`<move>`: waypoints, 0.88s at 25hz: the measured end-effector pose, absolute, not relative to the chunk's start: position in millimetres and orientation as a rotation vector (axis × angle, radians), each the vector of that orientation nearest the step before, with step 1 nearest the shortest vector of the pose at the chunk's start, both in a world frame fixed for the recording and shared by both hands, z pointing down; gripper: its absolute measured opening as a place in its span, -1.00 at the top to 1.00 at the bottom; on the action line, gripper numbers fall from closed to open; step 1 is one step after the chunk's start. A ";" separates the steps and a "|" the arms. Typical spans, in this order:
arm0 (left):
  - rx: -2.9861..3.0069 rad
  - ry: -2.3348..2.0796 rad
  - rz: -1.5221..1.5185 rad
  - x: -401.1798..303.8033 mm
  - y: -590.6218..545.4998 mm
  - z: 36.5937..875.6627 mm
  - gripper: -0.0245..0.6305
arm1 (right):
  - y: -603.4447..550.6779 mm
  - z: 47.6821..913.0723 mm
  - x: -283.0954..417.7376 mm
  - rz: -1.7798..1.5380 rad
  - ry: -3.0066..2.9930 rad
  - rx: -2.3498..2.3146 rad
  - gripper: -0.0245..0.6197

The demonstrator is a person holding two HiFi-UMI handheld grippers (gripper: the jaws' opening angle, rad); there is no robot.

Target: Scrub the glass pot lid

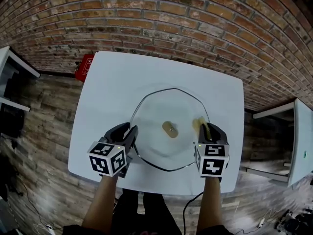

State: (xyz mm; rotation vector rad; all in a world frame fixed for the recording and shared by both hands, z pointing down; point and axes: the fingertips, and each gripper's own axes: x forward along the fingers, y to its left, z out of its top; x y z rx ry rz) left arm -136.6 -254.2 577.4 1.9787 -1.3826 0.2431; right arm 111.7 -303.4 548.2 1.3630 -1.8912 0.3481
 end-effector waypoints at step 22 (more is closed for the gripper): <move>1.977 -1.370 0.249 -137.7 -252.8 578.0 0.55 | -217.0 542.9 -55.4 0.465 -2.245 0.928 0.74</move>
